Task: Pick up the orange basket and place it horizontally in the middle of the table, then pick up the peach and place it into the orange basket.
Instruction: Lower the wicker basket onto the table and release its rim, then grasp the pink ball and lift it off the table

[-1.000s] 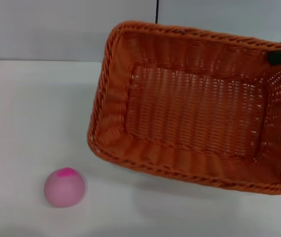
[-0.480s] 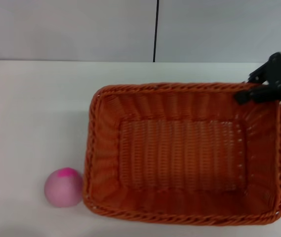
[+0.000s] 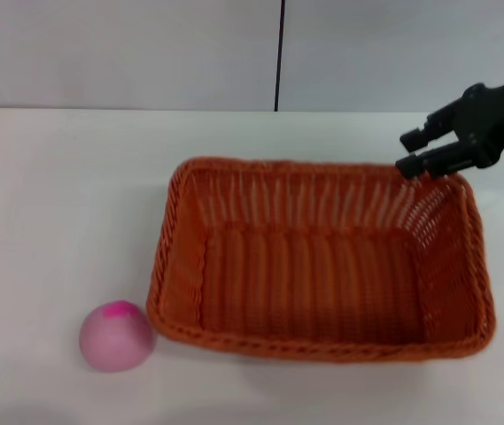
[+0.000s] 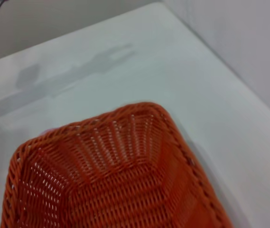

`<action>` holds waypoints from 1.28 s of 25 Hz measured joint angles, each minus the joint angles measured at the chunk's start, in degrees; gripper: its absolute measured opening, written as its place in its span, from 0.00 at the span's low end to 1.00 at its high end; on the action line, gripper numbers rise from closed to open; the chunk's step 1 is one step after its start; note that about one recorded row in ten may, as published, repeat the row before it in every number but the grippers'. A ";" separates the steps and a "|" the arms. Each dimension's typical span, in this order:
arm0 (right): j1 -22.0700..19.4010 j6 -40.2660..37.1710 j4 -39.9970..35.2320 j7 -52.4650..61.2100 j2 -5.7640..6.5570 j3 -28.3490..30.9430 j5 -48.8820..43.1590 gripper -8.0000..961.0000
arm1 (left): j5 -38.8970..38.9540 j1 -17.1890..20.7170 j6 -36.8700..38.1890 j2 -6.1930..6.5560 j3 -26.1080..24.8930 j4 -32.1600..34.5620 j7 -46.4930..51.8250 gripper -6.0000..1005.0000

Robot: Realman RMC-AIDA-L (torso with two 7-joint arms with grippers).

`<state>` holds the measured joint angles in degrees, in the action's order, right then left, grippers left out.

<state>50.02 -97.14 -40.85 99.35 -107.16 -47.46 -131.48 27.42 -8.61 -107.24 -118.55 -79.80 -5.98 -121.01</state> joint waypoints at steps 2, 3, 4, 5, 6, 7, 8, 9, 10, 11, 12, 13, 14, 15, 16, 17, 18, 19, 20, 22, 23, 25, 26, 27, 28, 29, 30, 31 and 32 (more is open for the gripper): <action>-0.39 2.19 -0.21 -0.44 -0.15 2.14 0.28 0.43 | -0.07 -0.17 0.11 -0.01 0.18 0.00 0.01 0.62; -0.39 2.19 -0.21 -0.44 -0.15 2.14 0.28 0.46 | -0.08 -0.22 0.12 0.01 0.40 0.00 0.01 0.62; -1.40 4.00 -0.51 -1.98 -0.59 6.12 1.29 0.50 | -0.08 -0.22 0.12 0.01 0.40 0.00 0.01 0.62; -1.99 4.50 -0.59 -2.73 -0.71 7.69 2.09 0.50 | -0.08 -0.22 0.12 0.01 0.40 0.00 0.01 0.62; -1.99 4.50 -0.59 -2.73 -0.71 7.69 2.09 0.50 | -0.14 -0.27 0.13 0.28 1.79 0.05 -0.19 0.62; -4.57 5.48 -0.67 -5.19 -0.98 11.57 6.96 0.50 | -0.22 -0.36 0.00 0.58 3.05 0.42 -0.44 0.62; -6.04 5.71 -0.68 -6.33 -1.22 12.72 10.33 0.50 | -0.28 -0.47 -0.15 0.86 4.15 0.84 -0.65 0.62; -8.07 6.07 -0.73 -7.78 -1.60 14.00 14.31 0.50 | -0.28 -0.47 -0.15 0.86 4.15 0.84 -0.65 0.62; -8.07 6.07 -0.73 -7.78 -1.60 14.00 14.31 0.50 | -0.28 -0.47 -0.15 0.86 4.15 0.84 -0.65 0.62; -10.19 6.37 -0.71 -9.34 -2.14 15.06 18.62 0.50 | -0.46 -0.69 -0.45 1.31 5.86 1.59 -1.12 0.62; -14.79 6.81 -0.68 -12.67 -3.50 16.78 27.97 0.50 | -3.42 -1.39 -1.86 3.85 12.32 3.97 -5.33 0.62; -14.79 6.81 -0.68 -12.67 -3.50 16.78 27.97 0.50 | -4.39 -1.48 -2.24 4.42 13.61 4.22 -6.51 0.62; -19.85 7.07 -0.32 -17.04 -5.68 18.26 37.83 0.50 | -4.39 -1.48 -2.24 4.42 13.61 4.22 -6.51 0.62; -19.85 7.07 -0.32 -17.04 -5.68 18.26 37.83 0.50 | -5.56 -1.56 -2.68 5.12 15.13 4.53 -7.77 0.62; -22.23 7.08 0.07 -19.19 -6.79 18.78 42.21 0.50 | -5.56 -1.56 -2.68 5.12 15.13 4.53 -7.77 0.62; -25.96 6.92 1.30 -23.09 -8.41 19.45 49.68 0.50 | -10.03 -2.21 -3.39 8.07 20.48 5.68 -10.63 0.62; -25.96 6.92 1.30 -23.09 -8.41 19.45 49.68 0.50 | -10.03 -2.21 -3.39 8.07 20.48 5.68 -10.63 0.62; -29.15 6.58 3.96 -27.50 -9.92 19.62 56.77 0.50 | -11.33 -2.78 -3.36 9.13 22.84 7.06 -10.83 0.62; -29.15 6.58 3.96 -27.50 -9.92 19.62 56.77 0.50 | -12.12 -3.29 -3.32 9.66 24.65 8.44 -11.08 0.62; -32.24 6.40 8.54 -33.41 -11.09 19.74 63.79 0.50 | -12.12 -3.29 -3.32 9.66 24.65 8.44 -11.08 0.62; -32.24 6.40 8.54 -33.41 -11.09 19.74 63.79 0.50 | -12.76 -4.99 -3.51 10.10 29.55 11.68 -11.66 0.62; -33.43 6.16 11.36 -35.22 -11.33 19.88 66.89 0.50 | -12.86 -5.93 -3.56 10.22 32.77 13.41 -11.78 0.62; -33.92 5.94 12.80 -35.79 -11.36 20.08 68.38 0.50 | -12.85 -6.65 -3.53 10.21 35.88 15.04 -11.84 0.62; -34.54 5.34 15.18 -36.31 -11.33 21.09 70.32 0.50 | -12.47 -7.63 -3.22 9.30 40.24 18.79 -12.17 0.62; -34.54 5.34 15.18 -36.31 -11.33 21.09 70.32 0.50 | -12.47 -7.63 -3.22 9.30 40.24 18.79 -12.17 0.62; -34.95 4.71 16.31 -36.47 -11.32 22.41 70.89 0.50 | -12.44 -7.73 -3.10 8.86 40.95 19.96 -12.47 0.62; -35.14 4.37 16.77 -36.65 -11.33 23.10 70.95 0.50 | -12.41 -7.88 -2.76 8.17 42.28 22.01 -13.17 0.62; -35.14 4.37 16.77 -36.65 -11.33 23.10 70.95 0.50 | -12.41 -7.88 -2.76 8.17 42.28 22.01 -13.17 0.62; -35.34 3.95 17.30 -36.97 -11.35 23.59 70.99 0.50 | -12.39 -7.88 -1.97 7.83 43.81 23.03 -13.50 0.62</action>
<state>14.68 -93.19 -23.55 62.38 -118.51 -23.86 -60.49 15.02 -16.50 -109.22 -110.72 -35.99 17.06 -134.51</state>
